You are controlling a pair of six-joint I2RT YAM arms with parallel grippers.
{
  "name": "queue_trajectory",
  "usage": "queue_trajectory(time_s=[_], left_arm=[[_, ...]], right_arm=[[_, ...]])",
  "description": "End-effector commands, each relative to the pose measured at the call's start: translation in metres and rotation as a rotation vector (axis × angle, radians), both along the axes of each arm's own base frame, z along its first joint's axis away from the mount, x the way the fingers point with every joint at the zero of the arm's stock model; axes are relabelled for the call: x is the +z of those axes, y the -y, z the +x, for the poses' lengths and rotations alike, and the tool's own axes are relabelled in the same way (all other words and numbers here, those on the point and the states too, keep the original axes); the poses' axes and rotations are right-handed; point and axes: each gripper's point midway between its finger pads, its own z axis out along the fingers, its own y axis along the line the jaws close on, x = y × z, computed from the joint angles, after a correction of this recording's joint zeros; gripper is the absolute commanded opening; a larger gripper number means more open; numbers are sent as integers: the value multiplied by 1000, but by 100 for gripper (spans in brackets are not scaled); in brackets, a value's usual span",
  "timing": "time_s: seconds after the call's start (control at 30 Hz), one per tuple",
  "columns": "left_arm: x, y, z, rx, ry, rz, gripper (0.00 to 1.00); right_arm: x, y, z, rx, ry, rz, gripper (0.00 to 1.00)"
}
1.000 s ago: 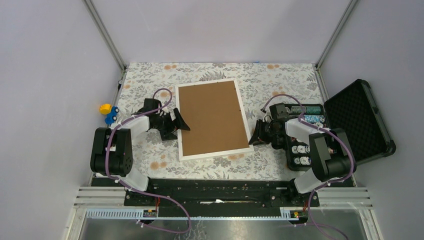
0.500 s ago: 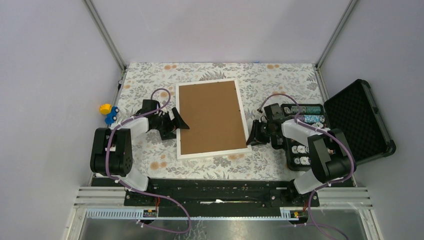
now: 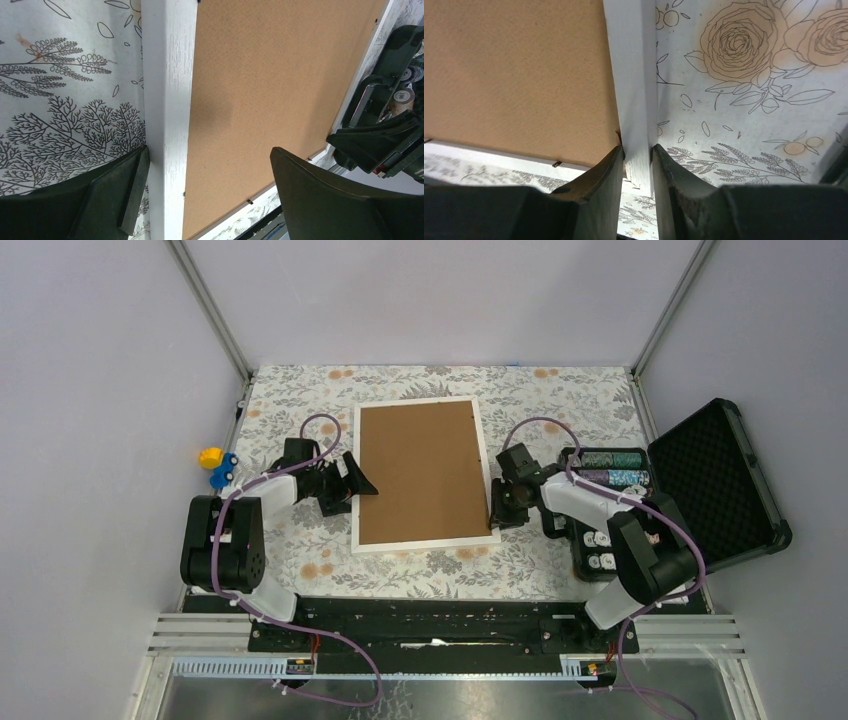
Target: Put the photo into the frame
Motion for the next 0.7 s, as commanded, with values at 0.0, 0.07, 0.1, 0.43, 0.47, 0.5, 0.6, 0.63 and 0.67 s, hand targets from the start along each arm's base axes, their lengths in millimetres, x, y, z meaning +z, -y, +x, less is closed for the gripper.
queue_trajectory(time_s=[0.0, 0.07, 0.1, 0.43, 0.47, 0.5, 0.6, 0.63, 0.67], left_arm=[[3, 29, -27, -77, -73, -117, 97], [3, 30, -28, -76, -73, -118, 97], [3, 30, -28, -74, -72, -115, 97], [12, 15, -35, 73, -1, -66, 99], [13, 14, -36, 89, 0, -69, 99], [14, 14, -38, 97, 3, -71, 99], [15, 14, -43, 105, 4, -79, 99], [14, 14, -44, 104, 3, -82, 99], [13, 15, -47, 103, -3, -84, 99]], right_arm=[[-68, 31, -41, 33, -91, -364, 34], [-73, 34, -45, 53, -86, -459, 34], [-75, 34, -47, 67, -82, -497, 33], [12, -29, -4, 92, 71, -113, 58], [26, -32, 6, 86, 93, -48, 63], [37, -33, 18, 80, 117, 0, 69], [50, -32, 45, 80, 133, 93, 77], [49, -33, 55, 82, 134, 106, 80], [51, -37, 68, 86, 142, 114, 80]])
